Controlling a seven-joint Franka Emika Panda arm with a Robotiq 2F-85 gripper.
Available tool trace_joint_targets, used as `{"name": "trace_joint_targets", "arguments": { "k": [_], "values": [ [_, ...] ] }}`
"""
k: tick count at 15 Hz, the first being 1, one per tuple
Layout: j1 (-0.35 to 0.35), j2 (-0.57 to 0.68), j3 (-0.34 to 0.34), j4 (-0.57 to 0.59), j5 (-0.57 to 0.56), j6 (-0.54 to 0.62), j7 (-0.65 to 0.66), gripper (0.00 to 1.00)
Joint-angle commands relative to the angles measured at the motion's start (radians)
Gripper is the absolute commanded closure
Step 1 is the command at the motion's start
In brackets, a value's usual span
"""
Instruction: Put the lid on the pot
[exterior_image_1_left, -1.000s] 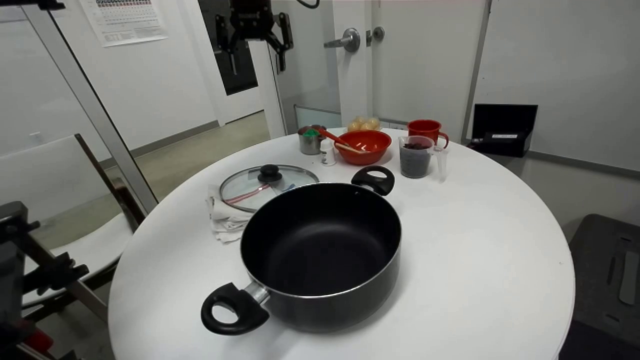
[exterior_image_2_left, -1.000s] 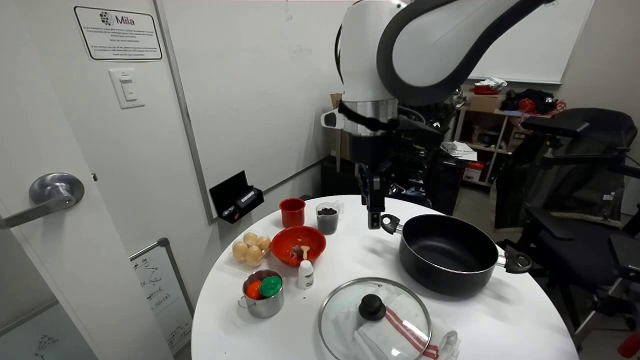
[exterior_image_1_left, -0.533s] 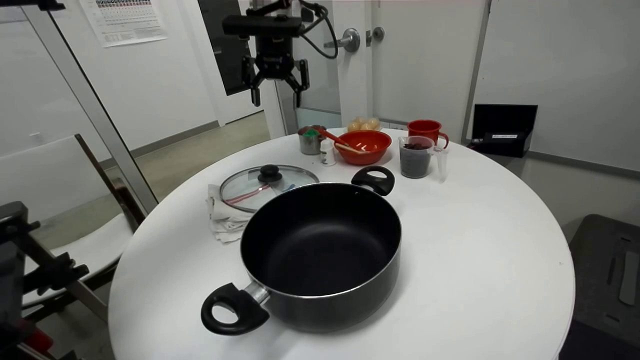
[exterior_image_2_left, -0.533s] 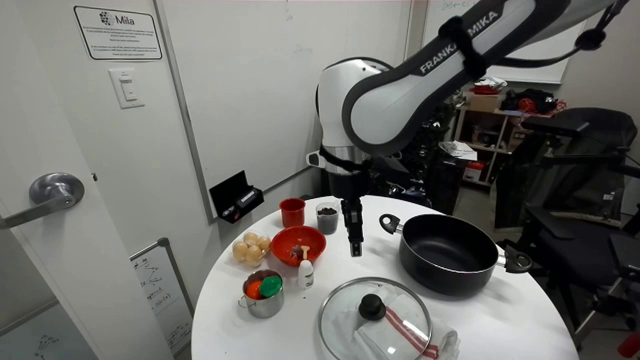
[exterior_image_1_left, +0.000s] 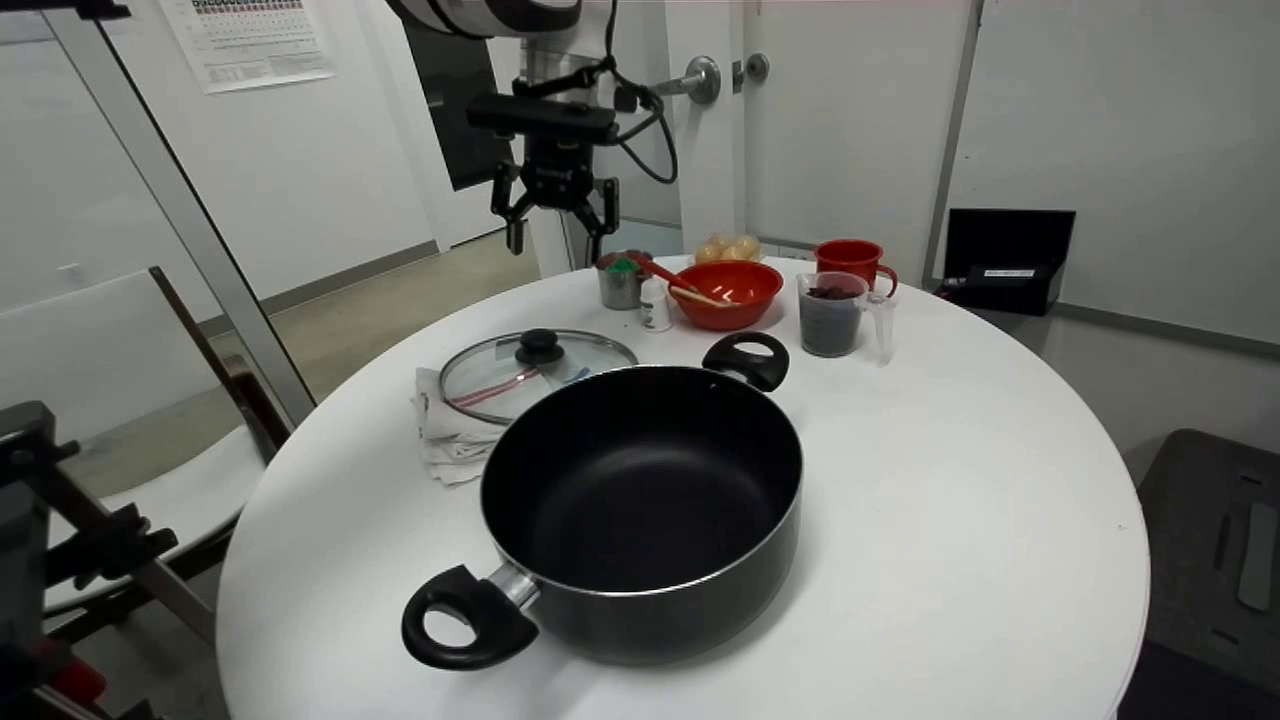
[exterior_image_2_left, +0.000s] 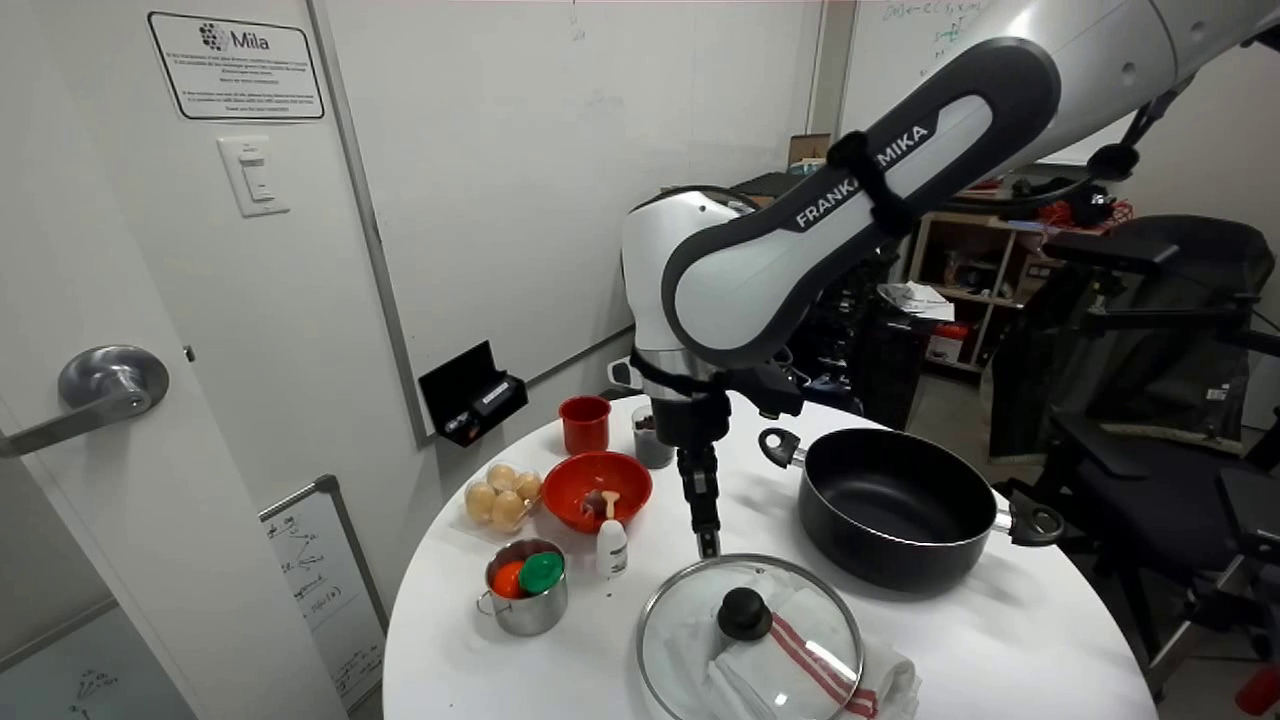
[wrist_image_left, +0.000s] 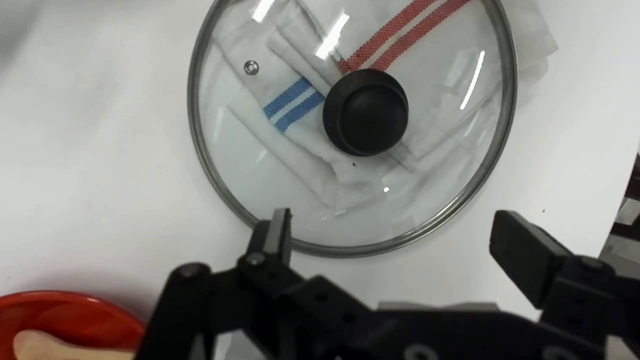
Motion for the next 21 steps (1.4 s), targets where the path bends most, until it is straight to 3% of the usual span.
{"name": "trace_joint_targets", "arguments": {
  "k": [1,10,21],
  "values": [
    [-0.013,0.056,0.027,0.063,0.034,-0.046,-0.021,0.00],
    [-0.025,0.139,0.037,0.079,0.100,-0.078,0.023,0.00],
    [-0.026,0.113,-0.005,0.015,0.096,-0.042,0.157,0.00]
  ]
}}
